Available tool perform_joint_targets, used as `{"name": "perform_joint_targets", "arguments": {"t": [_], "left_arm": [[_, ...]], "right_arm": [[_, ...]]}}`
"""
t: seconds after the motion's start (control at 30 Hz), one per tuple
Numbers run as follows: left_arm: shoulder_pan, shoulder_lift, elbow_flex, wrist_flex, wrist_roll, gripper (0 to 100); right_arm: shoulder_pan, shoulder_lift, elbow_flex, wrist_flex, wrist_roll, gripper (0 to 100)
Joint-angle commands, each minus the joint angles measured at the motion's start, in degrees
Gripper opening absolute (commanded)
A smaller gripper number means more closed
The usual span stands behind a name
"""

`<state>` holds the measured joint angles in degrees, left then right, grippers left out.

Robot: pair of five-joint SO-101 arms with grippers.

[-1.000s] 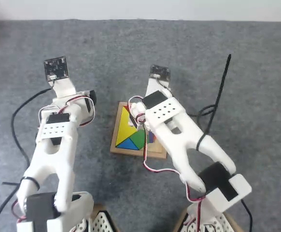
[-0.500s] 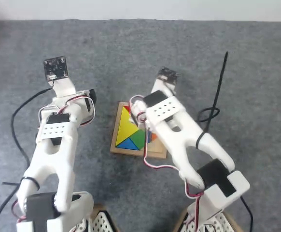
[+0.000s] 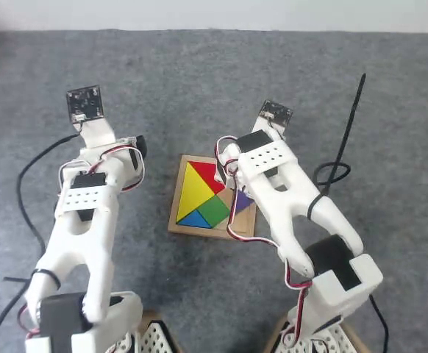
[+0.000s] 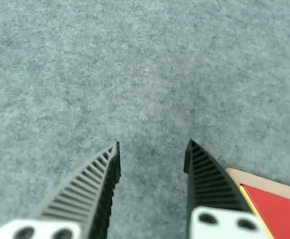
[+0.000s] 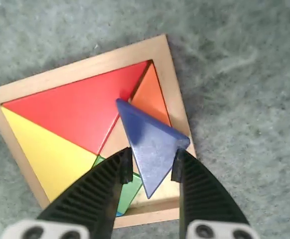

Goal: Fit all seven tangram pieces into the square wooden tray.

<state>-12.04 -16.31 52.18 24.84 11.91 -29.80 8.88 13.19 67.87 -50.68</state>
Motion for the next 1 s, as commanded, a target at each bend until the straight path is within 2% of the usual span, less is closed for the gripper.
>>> {"name": "perform_joint_targets", "arguments": {"t": [0.0,0.33,0.6,0.83,0.97], "left_arm": [[-0.2,-2.4,-0.2,-1.2,0.9,21],[-0.1,-2.4,-0.3,-1.2,0.9,21],[-0.1,-2.4,-0.4,-1.3,0.8,21],[-0.1,-2.4,-0.4,-1.3,0.8,21],[-0.1,-2.4,-0.4,-1.3,0.8,21]], "right_arm": [[0.8,-2.2,-1.1,-0.5,0.6,13.2],[3.8,-0.7,-0.5,-6.3,0.7,13.2],[2.8,4.0,-0.4,-3.3,0.8,13.2],[-1.0,3.8,2.3,-2.2,0.7,13.2],[-0.4,2.2,2.5,-2.2,0.7,13.2]]}}
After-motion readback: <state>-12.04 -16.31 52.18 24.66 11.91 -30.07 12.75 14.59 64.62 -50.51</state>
